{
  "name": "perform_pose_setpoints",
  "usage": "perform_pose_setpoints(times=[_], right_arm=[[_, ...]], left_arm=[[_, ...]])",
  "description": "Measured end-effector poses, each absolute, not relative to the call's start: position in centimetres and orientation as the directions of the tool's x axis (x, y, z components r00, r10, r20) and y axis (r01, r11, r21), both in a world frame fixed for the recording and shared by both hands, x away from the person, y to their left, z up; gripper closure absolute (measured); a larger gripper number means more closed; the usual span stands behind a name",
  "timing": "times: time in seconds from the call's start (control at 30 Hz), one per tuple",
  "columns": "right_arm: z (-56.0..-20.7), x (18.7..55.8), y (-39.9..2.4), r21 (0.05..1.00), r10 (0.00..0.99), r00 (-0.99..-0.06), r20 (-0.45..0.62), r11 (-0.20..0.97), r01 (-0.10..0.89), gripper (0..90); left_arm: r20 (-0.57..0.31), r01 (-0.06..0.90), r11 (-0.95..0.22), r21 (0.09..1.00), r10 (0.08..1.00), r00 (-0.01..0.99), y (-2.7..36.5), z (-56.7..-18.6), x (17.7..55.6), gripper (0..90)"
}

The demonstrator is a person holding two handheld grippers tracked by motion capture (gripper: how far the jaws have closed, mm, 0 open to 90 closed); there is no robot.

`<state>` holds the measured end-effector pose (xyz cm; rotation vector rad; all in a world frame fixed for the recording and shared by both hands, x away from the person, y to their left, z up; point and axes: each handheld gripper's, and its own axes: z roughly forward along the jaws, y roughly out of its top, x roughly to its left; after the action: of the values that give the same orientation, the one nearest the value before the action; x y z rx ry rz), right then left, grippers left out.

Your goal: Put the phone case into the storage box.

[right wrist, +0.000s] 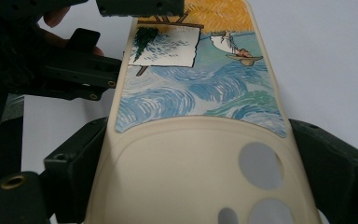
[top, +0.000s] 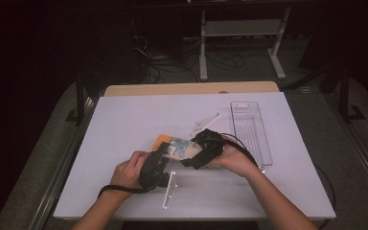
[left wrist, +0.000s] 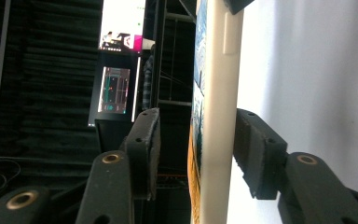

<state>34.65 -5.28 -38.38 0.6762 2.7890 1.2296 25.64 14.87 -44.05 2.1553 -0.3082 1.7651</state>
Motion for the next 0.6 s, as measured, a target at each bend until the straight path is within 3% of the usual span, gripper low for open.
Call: perform_pose_setpoints(times=[0.6], right_arm=[[-38.47,34.69,-5.20,0.706,0.391,-0.906,0.163,0.595,0.384,10.2]], left_arm=[[0.973,-0.370,-0.925,0.092,0.006,0.229,14.62,-43.94,25.52,73.9]])
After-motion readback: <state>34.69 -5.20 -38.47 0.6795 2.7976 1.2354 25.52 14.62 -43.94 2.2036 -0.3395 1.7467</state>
